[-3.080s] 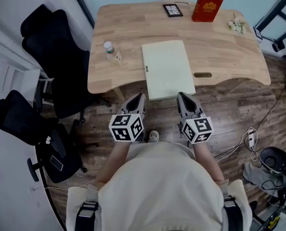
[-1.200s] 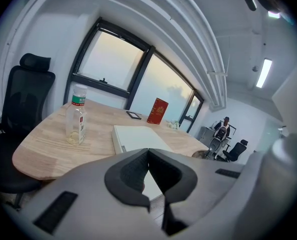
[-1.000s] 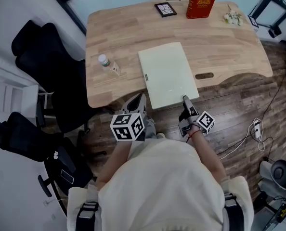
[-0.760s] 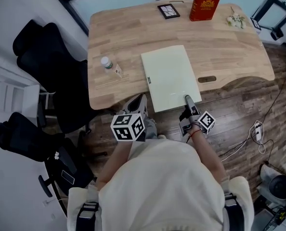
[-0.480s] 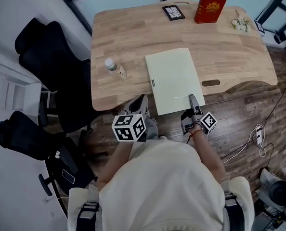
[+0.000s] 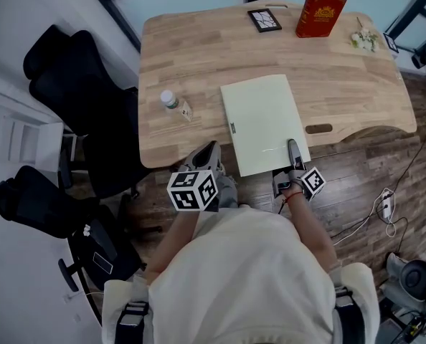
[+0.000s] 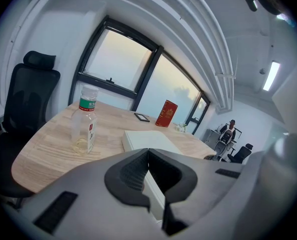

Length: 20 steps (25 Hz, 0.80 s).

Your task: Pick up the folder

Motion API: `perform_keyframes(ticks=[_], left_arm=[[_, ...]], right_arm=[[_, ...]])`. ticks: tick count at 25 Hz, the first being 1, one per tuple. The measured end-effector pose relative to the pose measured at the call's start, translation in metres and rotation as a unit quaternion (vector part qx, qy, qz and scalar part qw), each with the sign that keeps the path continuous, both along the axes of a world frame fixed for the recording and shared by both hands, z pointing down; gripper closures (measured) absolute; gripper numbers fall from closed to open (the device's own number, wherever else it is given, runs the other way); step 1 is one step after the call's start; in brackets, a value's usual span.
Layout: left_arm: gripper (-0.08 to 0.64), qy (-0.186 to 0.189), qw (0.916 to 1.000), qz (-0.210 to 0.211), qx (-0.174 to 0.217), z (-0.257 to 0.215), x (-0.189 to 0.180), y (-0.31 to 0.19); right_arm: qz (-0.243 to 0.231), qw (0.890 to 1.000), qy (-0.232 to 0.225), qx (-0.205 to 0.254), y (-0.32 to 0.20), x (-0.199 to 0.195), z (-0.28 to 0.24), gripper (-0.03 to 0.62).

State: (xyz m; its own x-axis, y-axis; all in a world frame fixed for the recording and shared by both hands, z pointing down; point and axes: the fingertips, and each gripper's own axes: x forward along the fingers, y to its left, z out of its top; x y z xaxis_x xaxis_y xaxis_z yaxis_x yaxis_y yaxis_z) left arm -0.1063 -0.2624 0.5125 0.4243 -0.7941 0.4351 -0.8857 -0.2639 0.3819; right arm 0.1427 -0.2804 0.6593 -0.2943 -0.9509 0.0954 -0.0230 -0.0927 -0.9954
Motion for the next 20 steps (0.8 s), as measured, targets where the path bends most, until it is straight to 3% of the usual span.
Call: perform_keyframes(ticks=[7,10,20], left_arm=[[0.540,0.000,1.0000,0.000,-0.003,0.0029,-0.0002,-0.0017],[0.540,0.002,1.0000,-0.001,-0.004,0.0041,0.0013,-0.0015],[0.540,0.003,0.9999,-0.011,-0.004,0.0045,0.0000,0.0074]], right_arm=[[-0.006,1.000,-0.021,0.022,-0.0019,-0.0021,-0.0036,0.138],[-0.014,1.000,-0.006,0.019,-0.0017,-0.0031,-0.0028,0.249],[-0.020,1.000,0.001,0.017,-0.0013,-0.0013,-0.0071,0.302]])
